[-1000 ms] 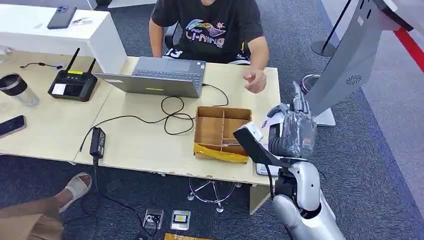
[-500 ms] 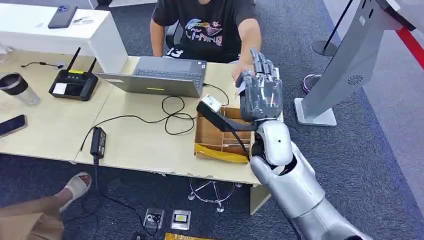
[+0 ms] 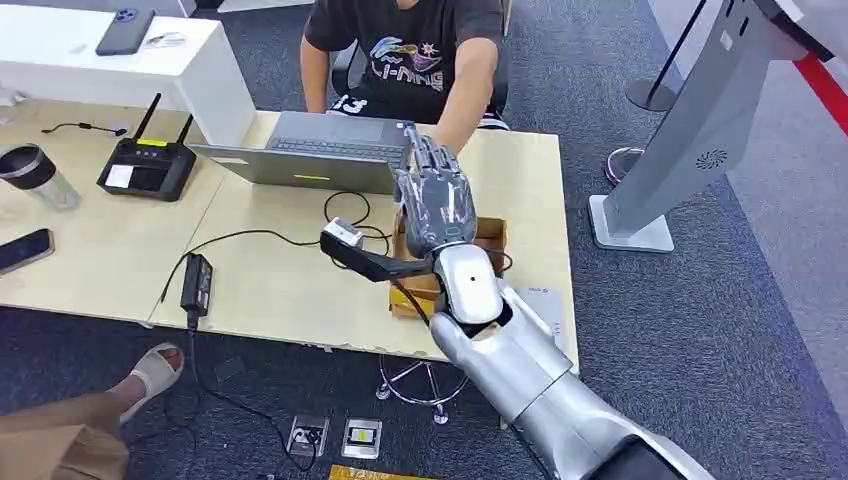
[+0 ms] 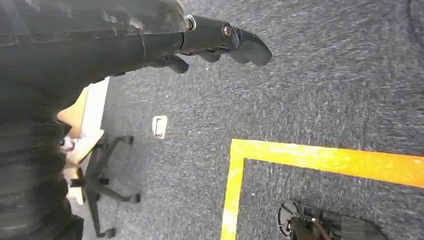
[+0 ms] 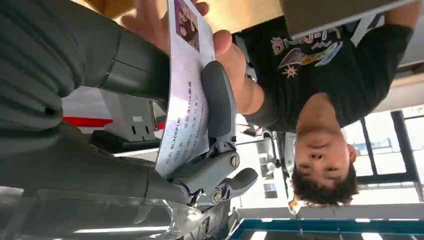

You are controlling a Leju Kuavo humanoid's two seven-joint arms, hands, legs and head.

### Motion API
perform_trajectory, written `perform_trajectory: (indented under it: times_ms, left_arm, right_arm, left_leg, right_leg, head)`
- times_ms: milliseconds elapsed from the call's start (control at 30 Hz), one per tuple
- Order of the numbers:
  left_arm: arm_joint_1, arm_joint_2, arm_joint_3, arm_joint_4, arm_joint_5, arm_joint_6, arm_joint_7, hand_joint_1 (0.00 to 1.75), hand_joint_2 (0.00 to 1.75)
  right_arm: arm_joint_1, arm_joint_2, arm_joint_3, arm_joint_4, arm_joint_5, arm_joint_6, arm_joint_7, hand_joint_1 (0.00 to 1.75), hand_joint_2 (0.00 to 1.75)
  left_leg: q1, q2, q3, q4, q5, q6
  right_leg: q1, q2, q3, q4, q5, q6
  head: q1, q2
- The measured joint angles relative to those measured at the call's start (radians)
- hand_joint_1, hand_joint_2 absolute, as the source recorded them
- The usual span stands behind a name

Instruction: Pass the card to the sensor for recognition and then transmit it.

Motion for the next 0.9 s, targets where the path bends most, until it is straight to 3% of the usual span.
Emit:
perform_trajectory:
  times_ms: [367, 400, 600, 900]
  left_arm:
    - [0.003, -0.013, 0.018, 0.0, 0.044, 0.031, -0.008, 0.0, 1.75]
    - [0.003, -0.013, 0.02, 0.0, 0.049, 0.037, -0.008, 0.0, 1.75]
    - [-0.002, -0.022, 0.045, 0.007, 0.07, 0.051, -0.035, 0.0, 1.75]
    - [-0.031, -0.051, 0.117, 0.074, 0.027, 0.053, -0.049, 0.0, 1.75]
  right_arm:
    - [-0.019, 0.031, 0.052, 0.084, 0.014, 0.01, 0.03, 1.75, 1.75]
    - [-0.022, 0.033, 0.06, 0.087, 0.015, 0.016, 0.035, 0.0, 1.75]
    - [-0.025, 0.043, 0.09, 0.092, 0.007, 0.035, 0.062, 0.0, 1.75]
    - [-0.047, 0.048, 0.106, 0.091, 0.01, -0.012, 0.055, 0.0, 1.75]
  left_leg:
    - [0.0, 0.0, 0.0, 0.0, 0.0, 0.0]
    - [0.0, 0.0, 0.0, 0.0, 0.0, 0.0]
    - [0.0, 0.001, 0.0, 0.0, 0.0, 0.0]
    - [0.0, 0.001, 0.0, 0.0, 0.0, 0.0]
  right_leg:
    - [0.0, 0.0, 0.0, 0.0, 0.0, 0.0]
    - [0.0, 0.001, 0.0, 0.0, 0.0, 0.0]
    - [0.0, 0.002, -0.001, 0.0, 0.0, 0.0]
    - [0.0, 0.002, -0.001, 0.0, 0.0, 0.0]
  head:
    - [0.0, 0.0]
    - [0.0, 0.0]
    - [0.0, 0.0]
    - [0.0, 0.0]
